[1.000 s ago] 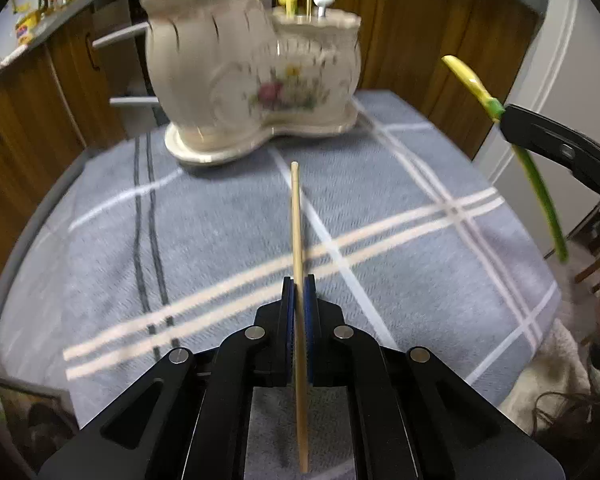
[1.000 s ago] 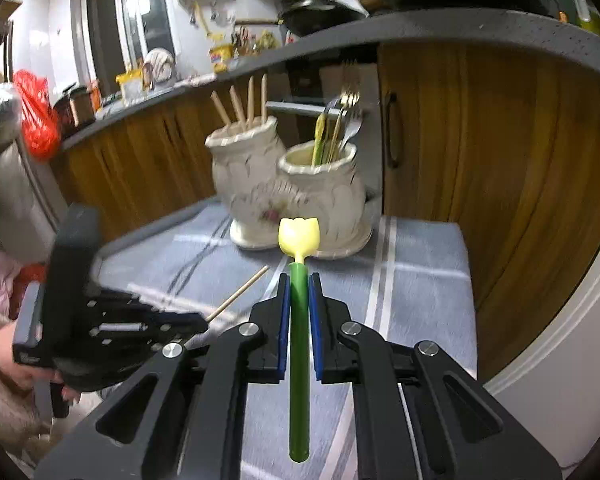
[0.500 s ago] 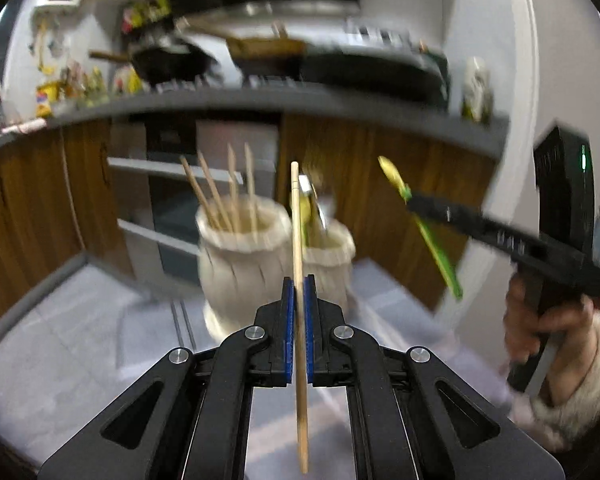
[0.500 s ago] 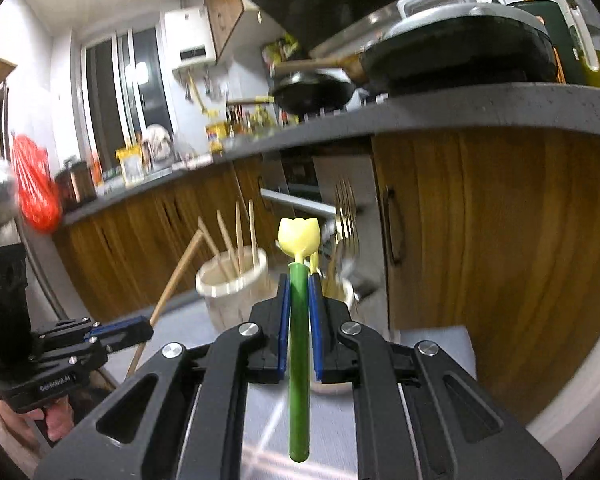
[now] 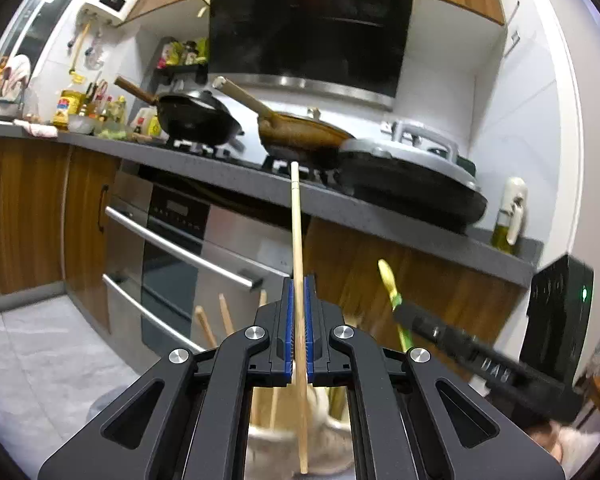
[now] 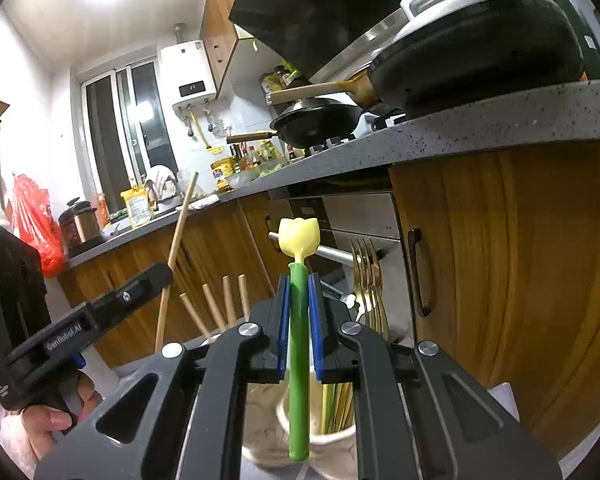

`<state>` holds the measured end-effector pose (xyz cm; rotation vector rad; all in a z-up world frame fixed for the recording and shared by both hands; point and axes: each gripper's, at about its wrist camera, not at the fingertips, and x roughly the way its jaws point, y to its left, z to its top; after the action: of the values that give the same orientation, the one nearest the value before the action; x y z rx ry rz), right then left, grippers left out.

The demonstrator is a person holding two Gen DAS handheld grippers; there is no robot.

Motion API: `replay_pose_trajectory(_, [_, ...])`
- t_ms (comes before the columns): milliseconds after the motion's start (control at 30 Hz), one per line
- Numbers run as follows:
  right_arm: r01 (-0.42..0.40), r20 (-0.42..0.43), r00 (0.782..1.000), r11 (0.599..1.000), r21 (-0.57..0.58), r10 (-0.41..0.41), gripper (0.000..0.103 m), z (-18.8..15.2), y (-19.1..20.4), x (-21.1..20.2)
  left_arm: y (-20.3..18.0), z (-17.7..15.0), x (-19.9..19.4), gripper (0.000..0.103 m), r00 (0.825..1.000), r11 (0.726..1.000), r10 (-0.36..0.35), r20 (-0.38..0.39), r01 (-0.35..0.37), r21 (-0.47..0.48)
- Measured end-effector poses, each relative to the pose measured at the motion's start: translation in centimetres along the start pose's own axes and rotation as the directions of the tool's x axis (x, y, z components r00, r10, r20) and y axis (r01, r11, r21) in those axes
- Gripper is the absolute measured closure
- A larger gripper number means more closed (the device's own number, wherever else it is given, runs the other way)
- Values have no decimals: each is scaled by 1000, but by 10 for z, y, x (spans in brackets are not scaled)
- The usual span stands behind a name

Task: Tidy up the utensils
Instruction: 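Lift the green utensil and chopstick up over the ceramic holder with both tools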

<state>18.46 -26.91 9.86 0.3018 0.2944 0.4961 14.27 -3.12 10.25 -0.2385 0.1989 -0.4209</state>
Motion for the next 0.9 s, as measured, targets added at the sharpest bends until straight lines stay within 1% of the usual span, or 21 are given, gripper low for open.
replay_pose_trajectory(33, [-1, 7, 1000, 1000, 6, 1, 94, -1, -2, 3, 0, 1, 4, 98, 1000, 1000, 17, 23, -17, 3])
replay_pose_trajectory(133, [-1, 25, 1000, 1000, 17, 0, 94, -4, -6, 12, 2, 3, 14, 98, 998, 999, 35, 53, -35, -3])
replay_pose_trajectory(233, [0, 30, 1000, 1000, 21, -1, 94, -9, -7, 21, 1, -2, 23, 98, 995, 997, 69, 67, -71, 23])
replay_pose_trajectory(400, [27, 32, 999, 999, -21, -27, 94, -23, -5, 29, -1, -14, 30, 98, 993, 992, 101, 60, -105, 74])
replay_pose_trajectory(533, [44, 10, 999, 998, -51, -44, 94, -34, -6, 28, -2, -25, 23, 98, 993, 986, 111, 41, -116, 116])
replay_pose_trajectory(667, [52, -1, 999, 998, -42, -52, 94, -38, -11, 22, 4, -34, 13, 98, 994, 987, 113, 10, -113, 115])
replay_pose_trajectory(800, [71, -20, 997, 996, -50, -72, 94, -44, -12, 15, 7, -41, 4, 98, 991, 984, 130, -28, -126, 128])
replay_pose_trajectory(900, [83, -25, 996, 995, -54, -85, 94, -49, -13, 7, 11, -45, -1, 98, 988, 985, 139, -62, -132, 112])
